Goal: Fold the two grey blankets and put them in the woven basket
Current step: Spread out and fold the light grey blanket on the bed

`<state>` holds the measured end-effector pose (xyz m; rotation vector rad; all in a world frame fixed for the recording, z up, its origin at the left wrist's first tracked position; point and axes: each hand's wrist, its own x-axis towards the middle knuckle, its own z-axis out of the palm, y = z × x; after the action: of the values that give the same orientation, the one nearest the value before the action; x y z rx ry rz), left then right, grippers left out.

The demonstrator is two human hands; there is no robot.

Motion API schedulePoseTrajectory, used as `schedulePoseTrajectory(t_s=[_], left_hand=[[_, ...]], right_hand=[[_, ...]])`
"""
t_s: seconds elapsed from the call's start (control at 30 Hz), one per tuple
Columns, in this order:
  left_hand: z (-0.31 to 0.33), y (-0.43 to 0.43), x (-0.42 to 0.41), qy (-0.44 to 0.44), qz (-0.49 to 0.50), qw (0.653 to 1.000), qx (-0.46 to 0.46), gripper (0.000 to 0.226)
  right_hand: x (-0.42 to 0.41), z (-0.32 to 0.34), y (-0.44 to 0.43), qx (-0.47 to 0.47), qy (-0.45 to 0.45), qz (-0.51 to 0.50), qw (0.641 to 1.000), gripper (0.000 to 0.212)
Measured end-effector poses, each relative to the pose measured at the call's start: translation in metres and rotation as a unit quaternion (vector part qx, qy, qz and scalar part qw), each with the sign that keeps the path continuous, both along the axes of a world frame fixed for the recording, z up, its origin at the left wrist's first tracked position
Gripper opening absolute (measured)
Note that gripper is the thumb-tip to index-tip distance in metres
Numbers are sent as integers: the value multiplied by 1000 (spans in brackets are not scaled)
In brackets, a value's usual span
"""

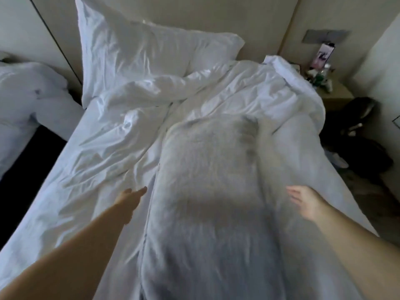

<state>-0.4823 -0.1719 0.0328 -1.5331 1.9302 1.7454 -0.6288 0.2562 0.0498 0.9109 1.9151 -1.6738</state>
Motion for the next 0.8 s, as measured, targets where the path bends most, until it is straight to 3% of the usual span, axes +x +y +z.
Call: schedulePoseTrajectory(t_s=[0.13, 0.3, 0.43, 0.57, 0.7, 0.8], left_hand=[[-58, 30, 90, -113, -19, 992, 44, 70], [-76, 71, 190, -220, -87, 968, 88, 69], [-86, 97, 255, -253, -141, 955, 68, 73], [-107, 117, 309, -237, -146, 959, 56, 59], [-114, 144, 351, -224, -163, 960, 37, 36], [-115, 158, 376, -249, -195, 948, -41, 31]], right_hand=[[92, -73, 34, 49, -115, 5, 992, 35], [201, -108, 59, 51, -196, 26, 979, 34], [272, -120, 66, 35, -237, 34, 970, 33], [335, -134, 70, 1, -249, 16, 968, 27], [393, -147, 83, 9, -250, 4, 968, 41], [419, -144, 96, 49, -213, 22, 976, 37]])
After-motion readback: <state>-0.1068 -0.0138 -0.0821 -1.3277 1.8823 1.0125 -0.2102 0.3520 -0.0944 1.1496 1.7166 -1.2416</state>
